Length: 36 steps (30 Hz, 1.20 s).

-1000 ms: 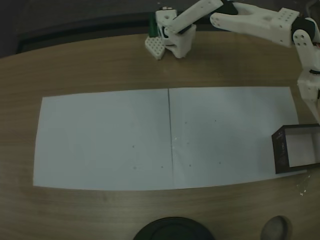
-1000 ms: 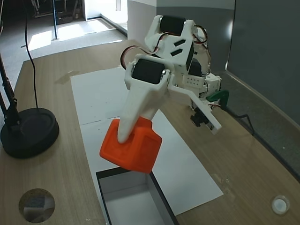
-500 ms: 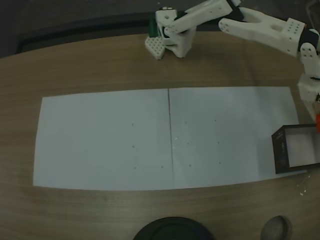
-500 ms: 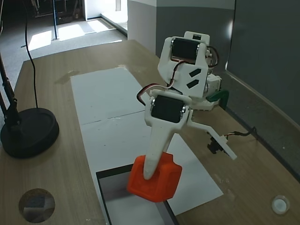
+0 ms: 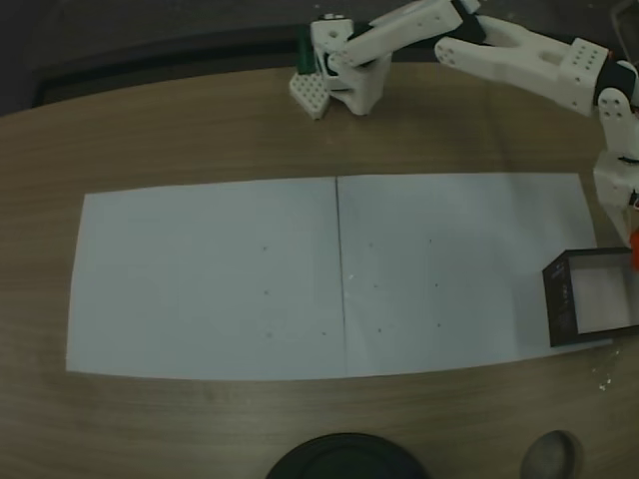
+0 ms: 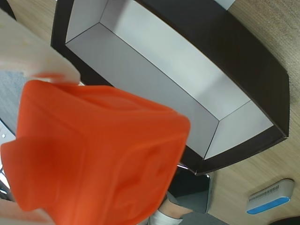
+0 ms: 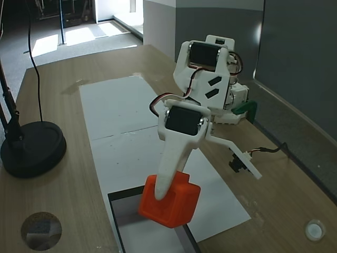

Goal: Grab a orange square and put it in the box.

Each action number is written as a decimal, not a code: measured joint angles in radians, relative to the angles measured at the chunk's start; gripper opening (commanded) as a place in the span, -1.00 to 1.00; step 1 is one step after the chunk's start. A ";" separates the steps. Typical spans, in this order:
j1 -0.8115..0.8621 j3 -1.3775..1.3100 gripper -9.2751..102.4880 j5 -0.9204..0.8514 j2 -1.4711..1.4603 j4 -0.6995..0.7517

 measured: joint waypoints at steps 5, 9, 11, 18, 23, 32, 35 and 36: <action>0.000 0.000 -0.41 0.000 0.000 0.000; 0.000 0.000 -0.40 0.000 0.000 0.000; 0.000 0.000 -0.40 0.000 0.000 0.000; 0.000 0.000 -0.25 0.000 0.000 0.011; 0.002 -0.006 -0.24 0.000 0.000 0.029; 0.043 -0.011 -0.71 0.000 0.000 0.064; 0.100 -0.043 -0.82 0.000 0.002 0.161; 0.124 -0.049 -0.82 0.000 0.003 0.204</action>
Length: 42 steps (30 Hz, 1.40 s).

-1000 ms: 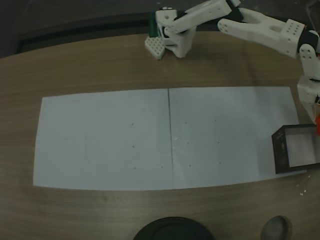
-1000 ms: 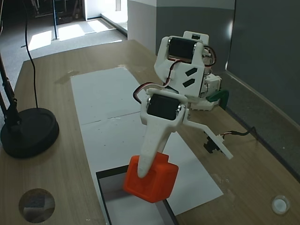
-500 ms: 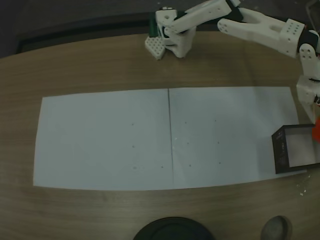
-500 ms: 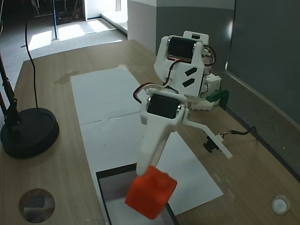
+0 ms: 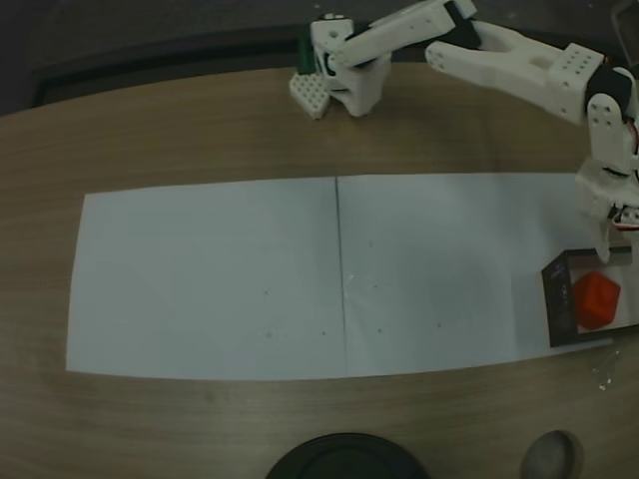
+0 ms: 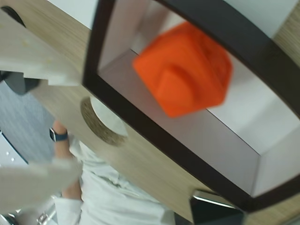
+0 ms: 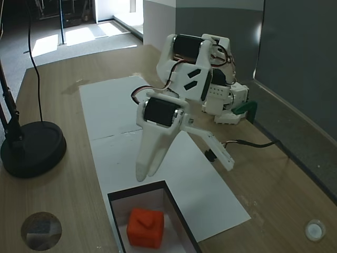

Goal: Grab a orange square and put it in the box.

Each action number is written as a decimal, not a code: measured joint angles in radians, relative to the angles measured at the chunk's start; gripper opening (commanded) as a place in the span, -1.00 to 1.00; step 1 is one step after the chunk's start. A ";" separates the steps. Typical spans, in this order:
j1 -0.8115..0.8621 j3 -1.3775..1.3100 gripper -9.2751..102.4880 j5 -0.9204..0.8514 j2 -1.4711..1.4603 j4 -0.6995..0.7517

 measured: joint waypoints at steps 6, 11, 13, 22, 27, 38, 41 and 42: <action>0.175 -0.037 -0.84 0.000 0.133 0.276; 0.267 -0.097 -0.84 0.000 0.453 0.356; 0.318 -0.058 -0.84 0.009 0.620 0.359; 0.515 0.601 -0.83 0.035 1.511 0.342; 0.597 0.963 -0.83 0.035 1.902 0.314; 0.710 1.394 -0.84 0.035 2.339 0.241; 0.710 1.443 -0.84 0.035 2.402 0.239; 0.710 1.459 -0.84 0.035 2.424 0.239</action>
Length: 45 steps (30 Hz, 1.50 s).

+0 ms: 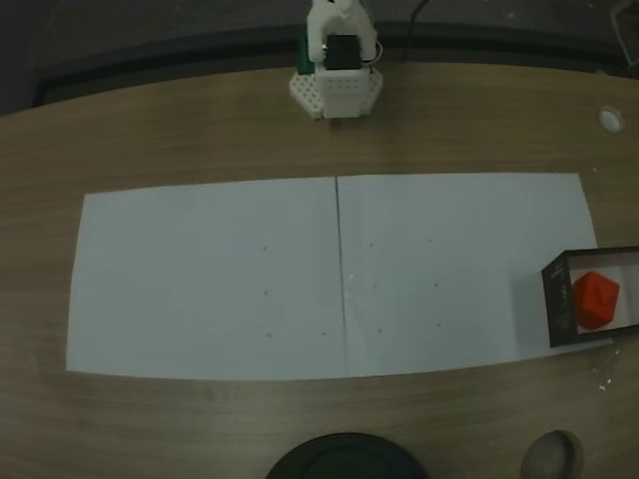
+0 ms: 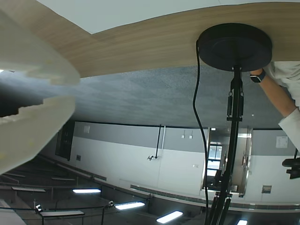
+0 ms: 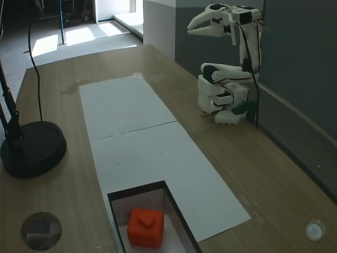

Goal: Grab a orange square and put it in the box.

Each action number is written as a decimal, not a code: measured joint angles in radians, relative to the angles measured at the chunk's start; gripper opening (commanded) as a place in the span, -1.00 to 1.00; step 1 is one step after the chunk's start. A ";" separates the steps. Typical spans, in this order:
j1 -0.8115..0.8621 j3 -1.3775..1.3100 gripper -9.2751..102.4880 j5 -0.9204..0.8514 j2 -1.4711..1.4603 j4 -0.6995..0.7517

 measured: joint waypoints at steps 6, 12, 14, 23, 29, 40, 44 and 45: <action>0.000 0.087 -0.84 0.000 0.078 -0.041; 0.000 0.210 -0.83 0.000 0.097 -0.170; 0.000 0.245 -0.83 0.000 0.097 -0.236; 0.000 0.563 -0.83 0.000 0.097 -0.568; 0.000 0.815 -0.84 0.000 0.097 -0.673; 0.074 1.140 -0.84 0.000 0.097 -0.736; 0.078 1.195 -0.84 0.000 0.097 -0.736; 0.078 1.209 -0.84 0.000 0.097 -0.736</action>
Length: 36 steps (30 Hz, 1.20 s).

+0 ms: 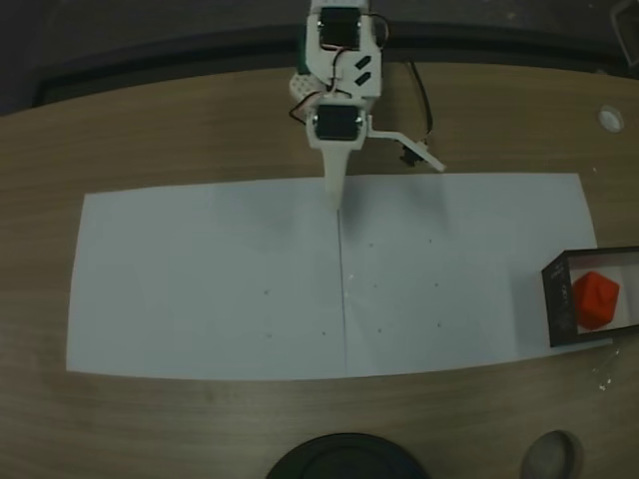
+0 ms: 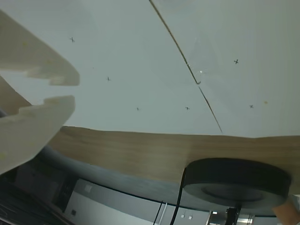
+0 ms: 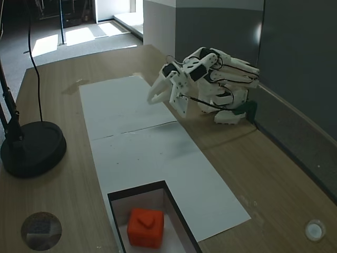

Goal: Grab a orange square and put it in the box.

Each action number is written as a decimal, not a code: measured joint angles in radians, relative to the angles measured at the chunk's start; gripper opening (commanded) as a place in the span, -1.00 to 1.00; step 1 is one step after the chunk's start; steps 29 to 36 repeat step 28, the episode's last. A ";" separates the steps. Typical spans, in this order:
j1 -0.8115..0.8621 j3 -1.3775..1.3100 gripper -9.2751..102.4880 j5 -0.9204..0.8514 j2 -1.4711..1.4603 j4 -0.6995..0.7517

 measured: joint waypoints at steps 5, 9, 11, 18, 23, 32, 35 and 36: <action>0.000 0.005 -0.84 0.002 0.000 0.086; 0.000 0.003 -0.84 0.002 0.000 0.198; 0.000 -0.005 -0.84 0.002 0.000 0.261; 0.000 -0.046 -0.84 0.002 0.000 0.403; 0.000 -0.048 -0.84 0.002 0.000 0.403; 0.000 -0.048 -0.84 0.002 0.000 0.403; 0.000 -0.048 -0.84 0.002 0.000 0.403; 0.000 -0.048 -0.84 0.002 0.000 0.403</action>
